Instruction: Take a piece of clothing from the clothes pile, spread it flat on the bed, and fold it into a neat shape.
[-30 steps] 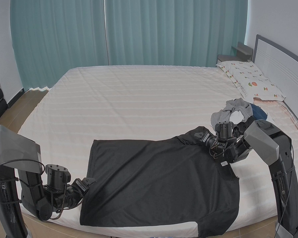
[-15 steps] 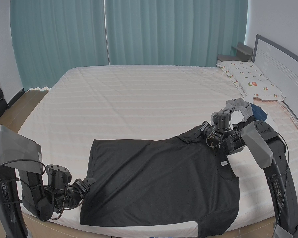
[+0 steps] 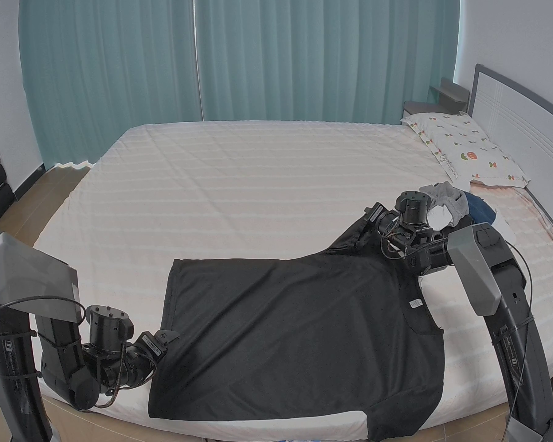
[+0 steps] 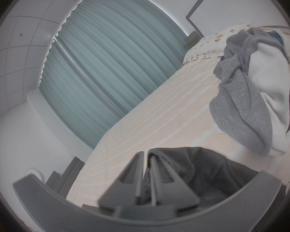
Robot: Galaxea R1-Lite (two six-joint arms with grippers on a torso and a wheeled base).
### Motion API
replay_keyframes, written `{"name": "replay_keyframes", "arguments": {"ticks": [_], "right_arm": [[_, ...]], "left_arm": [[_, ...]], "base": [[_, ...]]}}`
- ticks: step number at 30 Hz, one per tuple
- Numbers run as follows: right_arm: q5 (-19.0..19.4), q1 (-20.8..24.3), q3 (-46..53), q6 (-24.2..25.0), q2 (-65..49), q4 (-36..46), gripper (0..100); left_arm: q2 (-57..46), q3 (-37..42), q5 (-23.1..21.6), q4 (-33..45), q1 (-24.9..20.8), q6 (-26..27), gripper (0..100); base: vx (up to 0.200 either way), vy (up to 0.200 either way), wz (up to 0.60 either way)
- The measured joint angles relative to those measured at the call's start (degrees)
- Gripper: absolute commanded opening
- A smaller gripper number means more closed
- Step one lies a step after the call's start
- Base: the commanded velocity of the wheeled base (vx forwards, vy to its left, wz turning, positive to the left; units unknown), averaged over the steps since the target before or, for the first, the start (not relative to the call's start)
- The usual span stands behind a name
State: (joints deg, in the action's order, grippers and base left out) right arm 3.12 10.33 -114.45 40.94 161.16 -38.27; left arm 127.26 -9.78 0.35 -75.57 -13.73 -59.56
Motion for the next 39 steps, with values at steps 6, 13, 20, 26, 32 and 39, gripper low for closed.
{"name": "replay_keyframes", "arguments": {"ticks": [6,13,20,26,32,39], "right_arm": [[1.63,0.11,-0.11,-0.07,1.99,-0.55,100],[-0.12,-0.07,-0.18,0.66,1.82,-5.11,100],[-2.28,-0.62,0.34,0.45,-0.68,0.2,100],[-2.33,-1.43,4.44,-1.01,-1.95,9.51,100],[-0.69,-2.73,11.47,-3.63,-3.0,11.07,100],[5.35,-3.06,20.82,-4.53,-6.28,9.95,100]], "left_arm": [[0.17,-0.06,0.13,0.0,-0.05,0.0,100],[0.26,-0.06,0.18,0.0,-0.07,0.0,100],[0.26,-0.06,0.16,0.0,-0.07,0.0,100],[0.3,-0.06,0.18,0.0,-0.2,0.0,100],[0.35,-0.06,0.22,0.02,-0.33,0.01,100],[0.48,-0.06,0.24,0.0,-0.44,0.06,100]], "base": [[0.0,0.0,0.0],[0.0,0.0,0.0],[0.0,0.0,0.0],[0.0,0.0,0.0],[0.0,0.0,0.0],[0.0,0.0,0.0]]}}
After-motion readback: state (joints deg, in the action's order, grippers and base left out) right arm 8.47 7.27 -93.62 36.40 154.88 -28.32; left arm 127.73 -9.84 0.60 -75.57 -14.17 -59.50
